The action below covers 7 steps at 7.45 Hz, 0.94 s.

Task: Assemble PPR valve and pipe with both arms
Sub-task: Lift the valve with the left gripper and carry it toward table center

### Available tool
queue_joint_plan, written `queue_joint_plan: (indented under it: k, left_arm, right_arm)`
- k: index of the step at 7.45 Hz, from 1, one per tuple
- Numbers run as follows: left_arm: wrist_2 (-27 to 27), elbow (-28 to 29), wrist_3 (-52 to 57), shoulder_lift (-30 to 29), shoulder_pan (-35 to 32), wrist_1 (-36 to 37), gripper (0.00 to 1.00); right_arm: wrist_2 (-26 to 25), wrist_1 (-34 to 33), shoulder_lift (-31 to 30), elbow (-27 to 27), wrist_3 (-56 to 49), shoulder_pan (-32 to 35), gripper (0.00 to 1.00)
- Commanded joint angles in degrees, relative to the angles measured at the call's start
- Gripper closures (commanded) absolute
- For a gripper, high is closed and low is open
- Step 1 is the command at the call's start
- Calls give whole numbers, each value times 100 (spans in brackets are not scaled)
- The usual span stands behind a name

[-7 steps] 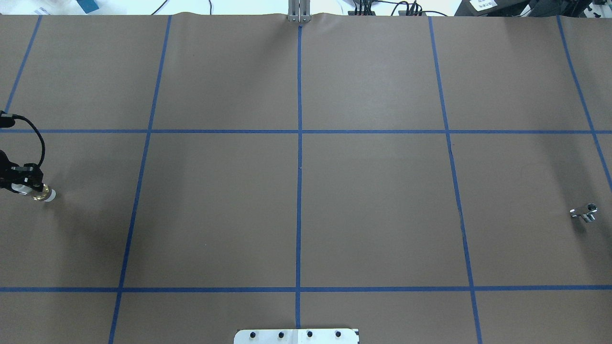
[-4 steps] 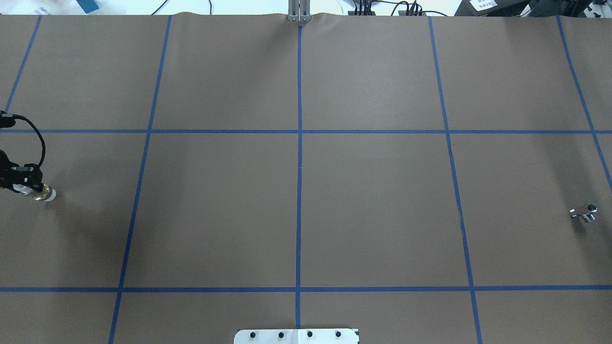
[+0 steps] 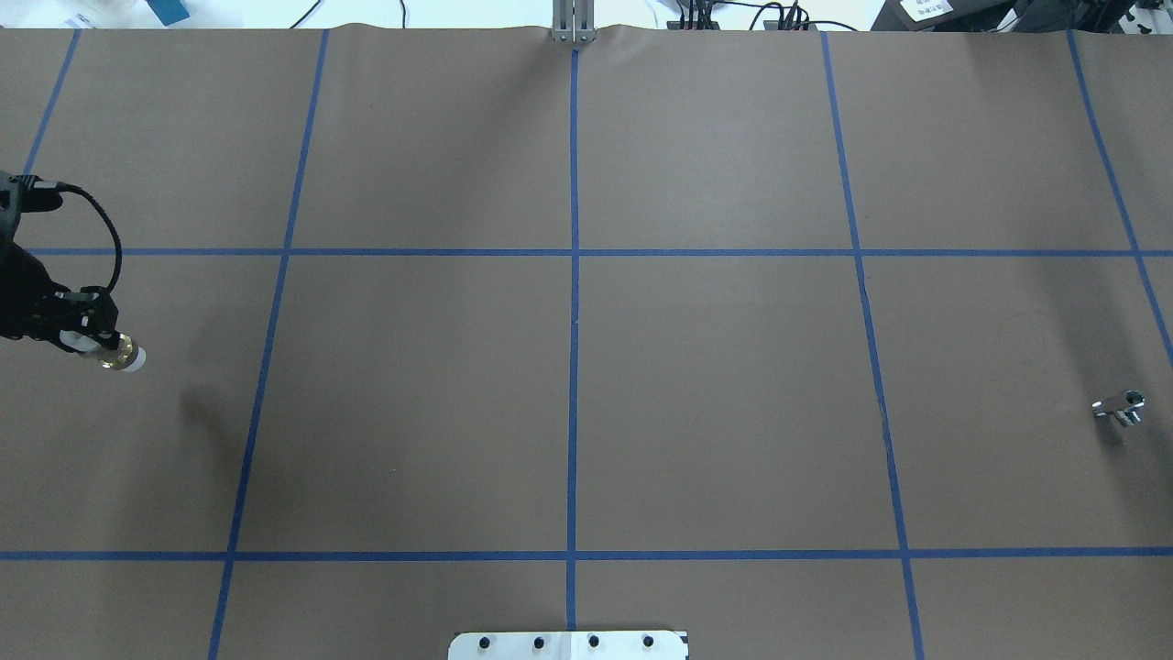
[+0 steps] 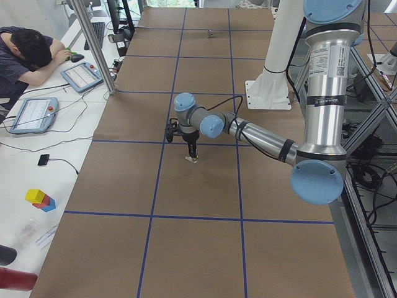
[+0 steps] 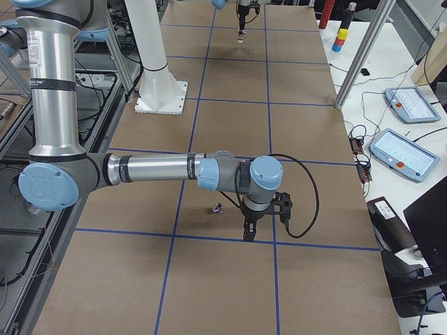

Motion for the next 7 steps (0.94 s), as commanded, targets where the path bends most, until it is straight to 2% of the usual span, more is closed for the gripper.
queue_joint_plan:
  k: [1,2,3,4,5,6,7]
  left_arm:
    - [33,-451,-4,-1476,77,2040,100]
    - [51,-373,-318,-2310,400,2700,100]
    - [155,19,-1174,-3293,951,2976,100]
    - [217,867,-1669,-4303,1122,2962,100]
    - [209,1554,-1814,-4966,1333,2866,100]
    - [209,2562,-1902,-5564,1378,2317,100]
    - [209,3390,-2086,-5866,1448,1546,100]
  right_arm:
    - [16,0,70,53,42,0,1]
    - [43,0,70,44,33,0,1]
    - [112,0,61,36,33,0,1]
    - [209,0,70,35,33,0,1]
    - [201,0,79,44,50,0,1]
    - [201,0,192,44,50,-9,1]
    - [184,-9,350,27,33,-9,1]
